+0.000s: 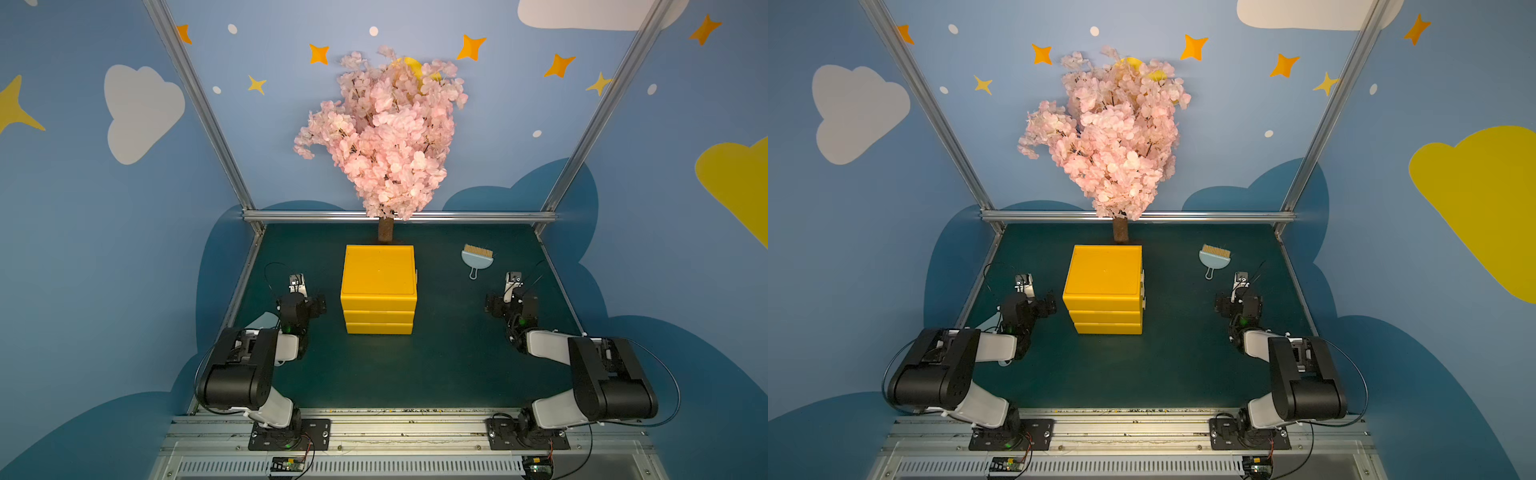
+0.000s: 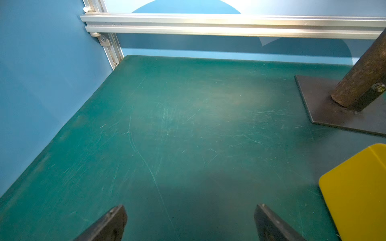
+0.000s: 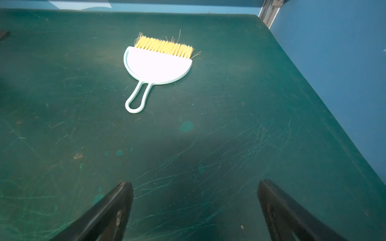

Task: Take the seed bags out of the drawer
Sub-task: Open the drawer in the storage box.

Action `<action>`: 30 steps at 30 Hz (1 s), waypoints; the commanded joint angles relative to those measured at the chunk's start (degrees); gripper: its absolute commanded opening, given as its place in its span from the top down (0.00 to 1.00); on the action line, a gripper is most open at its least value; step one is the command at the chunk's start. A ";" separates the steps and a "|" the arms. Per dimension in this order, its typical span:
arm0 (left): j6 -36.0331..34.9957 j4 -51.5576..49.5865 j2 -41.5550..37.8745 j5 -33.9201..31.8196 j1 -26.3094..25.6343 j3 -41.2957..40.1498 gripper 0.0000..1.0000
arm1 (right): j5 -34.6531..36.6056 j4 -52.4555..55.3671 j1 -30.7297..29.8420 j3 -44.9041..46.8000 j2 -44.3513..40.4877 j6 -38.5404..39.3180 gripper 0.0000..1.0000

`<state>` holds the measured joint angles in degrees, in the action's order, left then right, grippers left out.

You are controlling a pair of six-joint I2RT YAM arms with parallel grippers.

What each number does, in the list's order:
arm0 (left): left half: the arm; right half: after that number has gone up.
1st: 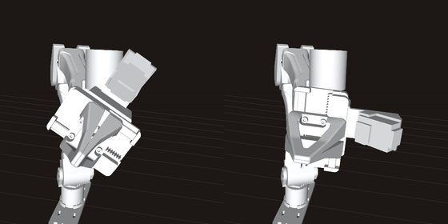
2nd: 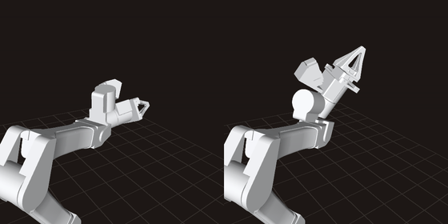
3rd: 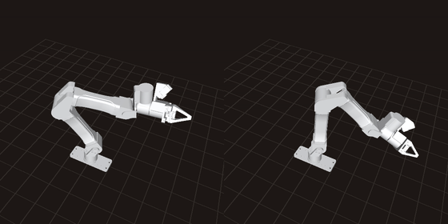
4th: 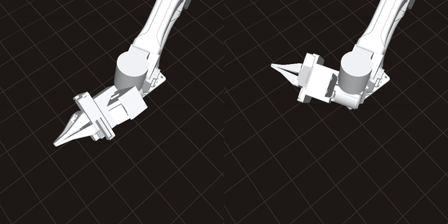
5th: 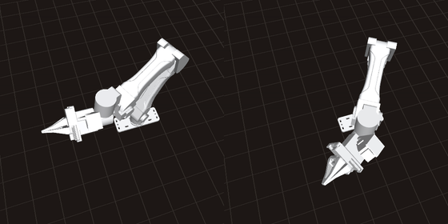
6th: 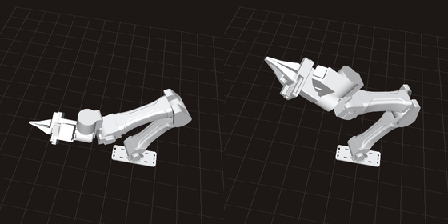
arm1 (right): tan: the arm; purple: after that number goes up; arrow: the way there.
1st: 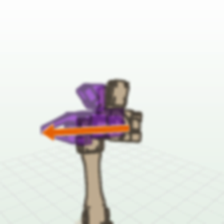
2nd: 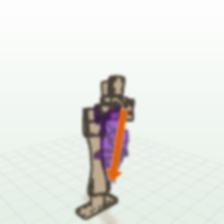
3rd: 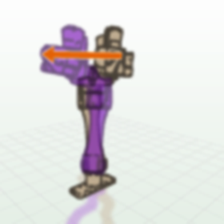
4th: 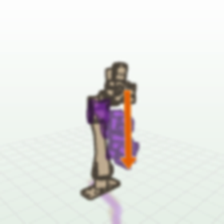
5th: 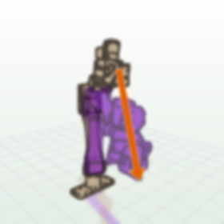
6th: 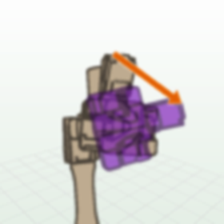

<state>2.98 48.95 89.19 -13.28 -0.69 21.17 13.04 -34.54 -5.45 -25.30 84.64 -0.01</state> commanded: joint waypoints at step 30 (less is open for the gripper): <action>0.44 -0.17 -0.93 1.12 0.27 0.65 0.00 | -1.89 -0.80 0.78 -0.95 -0.36 0.01 0.01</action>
<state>3.01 48.95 89.19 -12.93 -0.64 21.17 11.57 -34.61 -4.97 -25.30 84.62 0.03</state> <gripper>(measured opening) 0.999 0.986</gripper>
